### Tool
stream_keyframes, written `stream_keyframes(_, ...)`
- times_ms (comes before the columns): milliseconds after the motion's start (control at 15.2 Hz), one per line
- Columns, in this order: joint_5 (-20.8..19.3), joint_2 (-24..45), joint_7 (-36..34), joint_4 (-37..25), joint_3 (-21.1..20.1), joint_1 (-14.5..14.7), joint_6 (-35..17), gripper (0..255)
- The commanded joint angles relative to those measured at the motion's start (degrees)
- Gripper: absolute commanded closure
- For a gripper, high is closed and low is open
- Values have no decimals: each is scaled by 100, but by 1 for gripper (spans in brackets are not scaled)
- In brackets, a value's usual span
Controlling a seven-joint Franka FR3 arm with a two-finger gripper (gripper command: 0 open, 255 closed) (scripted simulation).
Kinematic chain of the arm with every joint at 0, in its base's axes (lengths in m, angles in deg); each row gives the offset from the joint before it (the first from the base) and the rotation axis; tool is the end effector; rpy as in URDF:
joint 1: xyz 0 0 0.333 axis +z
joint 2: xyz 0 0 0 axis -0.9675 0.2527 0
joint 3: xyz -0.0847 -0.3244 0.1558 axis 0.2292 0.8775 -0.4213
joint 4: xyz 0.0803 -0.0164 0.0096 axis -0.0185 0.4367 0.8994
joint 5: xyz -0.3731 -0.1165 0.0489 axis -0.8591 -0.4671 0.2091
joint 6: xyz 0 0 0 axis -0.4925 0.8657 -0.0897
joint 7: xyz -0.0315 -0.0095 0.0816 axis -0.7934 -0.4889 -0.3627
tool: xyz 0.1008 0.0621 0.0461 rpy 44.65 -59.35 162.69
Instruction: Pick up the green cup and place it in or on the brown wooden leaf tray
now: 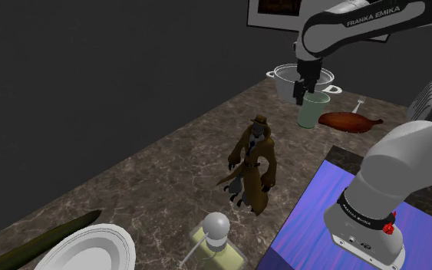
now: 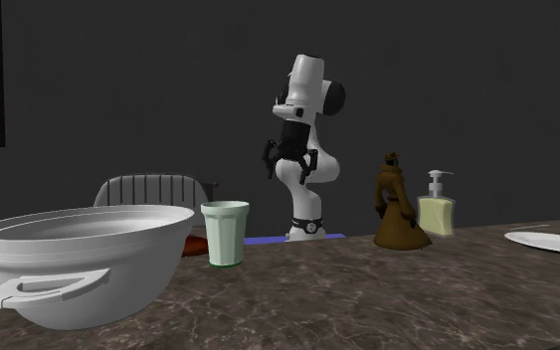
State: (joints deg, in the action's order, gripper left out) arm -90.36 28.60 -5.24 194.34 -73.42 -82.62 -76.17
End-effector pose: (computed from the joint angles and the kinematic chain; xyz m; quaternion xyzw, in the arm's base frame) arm 0.2991 -0.1223 0.4809 0.9942 0.0329 -0.0421 0.0935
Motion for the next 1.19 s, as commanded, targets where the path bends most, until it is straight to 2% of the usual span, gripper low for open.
stream_keyframes(0,-174,199,157,1,198,-113,-316,0)
stream_keyframes(462,-618,1223,695,-199,930,-448,-1542,0)
stream_keyframes(924,-747,1597,657,45,1087,-516,-2179,0)
stream_keyframes(1122,-758,1632,654,63,1100,-521,-2232,0)
